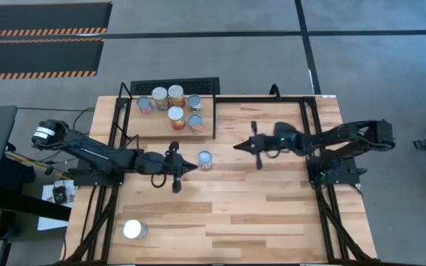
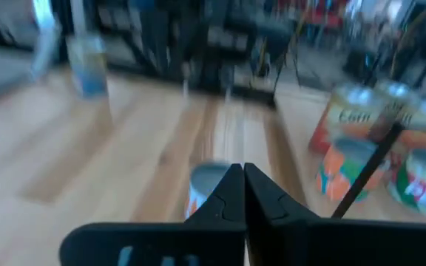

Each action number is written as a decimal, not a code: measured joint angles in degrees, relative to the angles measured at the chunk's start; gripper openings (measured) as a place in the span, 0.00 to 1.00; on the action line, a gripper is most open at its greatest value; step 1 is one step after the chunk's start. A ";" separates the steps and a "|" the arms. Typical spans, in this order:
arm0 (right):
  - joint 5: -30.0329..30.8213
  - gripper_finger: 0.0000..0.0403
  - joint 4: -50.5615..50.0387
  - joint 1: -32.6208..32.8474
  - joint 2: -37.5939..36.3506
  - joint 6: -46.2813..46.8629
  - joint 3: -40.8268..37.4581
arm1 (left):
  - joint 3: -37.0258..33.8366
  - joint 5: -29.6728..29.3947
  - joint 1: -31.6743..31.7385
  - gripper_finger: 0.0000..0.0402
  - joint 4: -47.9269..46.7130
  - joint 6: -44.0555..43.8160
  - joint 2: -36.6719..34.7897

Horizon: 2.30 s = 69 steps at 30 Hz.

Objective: Pick and place cans onto a shelf
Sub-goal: Put the canned carrots on the shelf

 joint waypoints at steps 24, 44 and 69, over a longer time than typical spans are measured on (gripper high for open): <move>-0.84 0.03 2.05 -2.15 -2.46 4.47 -4.23 | 22.10 -2.32 4.76 0.29 -24.94 9.89 23.31; -0.84 0.03 2.15 -2.24 -2.46 4.60 -4.21 | 23.46 0.14 6.76 0.01 -33.46 10.13 24.06; -0.60 0.03 1.40 -2.24 -2.46 4.58 -4.21 | 1.72 -12.69 21.74 0.00 -62.89 -24.36 -20.61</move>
